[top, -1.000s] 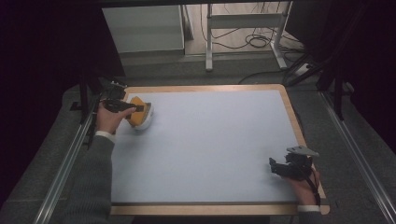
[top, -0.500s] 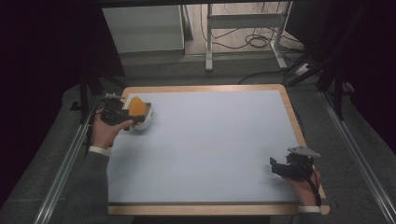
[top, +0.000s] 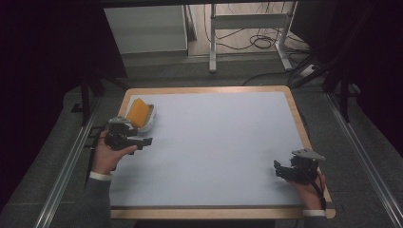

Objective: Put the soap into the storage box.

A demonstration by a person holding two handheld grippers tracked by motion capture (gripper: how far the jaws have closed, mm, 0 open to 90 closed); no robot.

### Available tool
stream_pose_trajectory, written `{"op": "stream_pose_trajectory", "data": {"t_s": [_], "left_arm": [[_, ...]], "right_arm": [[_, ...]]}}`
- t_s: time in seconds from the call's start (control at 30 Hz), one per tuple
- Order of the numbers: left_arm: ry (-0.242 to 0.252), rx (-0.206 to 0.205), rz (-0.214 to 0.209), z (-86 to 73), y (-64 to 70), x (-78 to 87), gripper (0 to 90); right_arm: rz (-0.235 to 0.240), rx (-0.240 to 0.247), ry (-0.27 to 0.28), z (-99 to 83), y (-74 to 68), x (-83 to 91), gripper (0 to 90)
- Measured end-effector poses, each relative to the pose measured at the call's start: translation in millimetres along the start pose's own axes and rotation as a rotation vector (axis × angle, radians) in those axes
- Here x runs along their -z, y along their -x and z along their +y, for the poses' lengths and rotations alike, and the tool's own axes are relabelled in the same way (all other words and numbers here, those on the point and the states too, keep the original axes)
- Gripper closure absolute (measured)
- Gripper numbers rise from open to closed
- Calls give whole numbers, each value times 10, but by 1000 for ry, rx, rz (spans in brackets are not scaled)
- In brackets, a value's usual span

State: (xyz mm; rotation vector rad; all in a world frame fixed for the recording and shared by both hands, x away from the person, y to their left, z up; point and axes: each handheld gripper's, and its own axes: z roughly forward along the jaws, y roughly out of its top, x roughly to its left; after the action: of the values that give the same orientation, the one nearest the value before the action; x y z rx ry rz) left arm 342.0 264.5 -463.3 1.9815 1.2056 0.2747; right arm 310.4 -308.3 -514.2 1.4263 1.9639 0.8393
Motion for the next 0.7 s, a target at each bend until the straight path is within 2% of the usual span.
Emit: {"op": "stream_pose_trajectory", "data": {"t_s": [0.13, 0.2, 0.37, 0.5, 0.7], "left_arm": [[3, 6, -18, -124, 66, -28, 193], [-3, 22, -39, -199, 82, -54, 197], [-4, 30, -46, -314, 105, -78, 203], [-13, 28, -36, -371, 127, -98, 209], [-19, 22, -45, -368, 146, -120, 209]], "right_arm": [[1, 0, 0, -1, 0, 0, 81], [1, 0, 0, -2, 1, -1, 81], [2, 6, -2, 0, -7, -3, 81], [-1, 6, -3, -2, -9, -8, 81], [2, 7, -4, 1, -13, -8, 81]]}}
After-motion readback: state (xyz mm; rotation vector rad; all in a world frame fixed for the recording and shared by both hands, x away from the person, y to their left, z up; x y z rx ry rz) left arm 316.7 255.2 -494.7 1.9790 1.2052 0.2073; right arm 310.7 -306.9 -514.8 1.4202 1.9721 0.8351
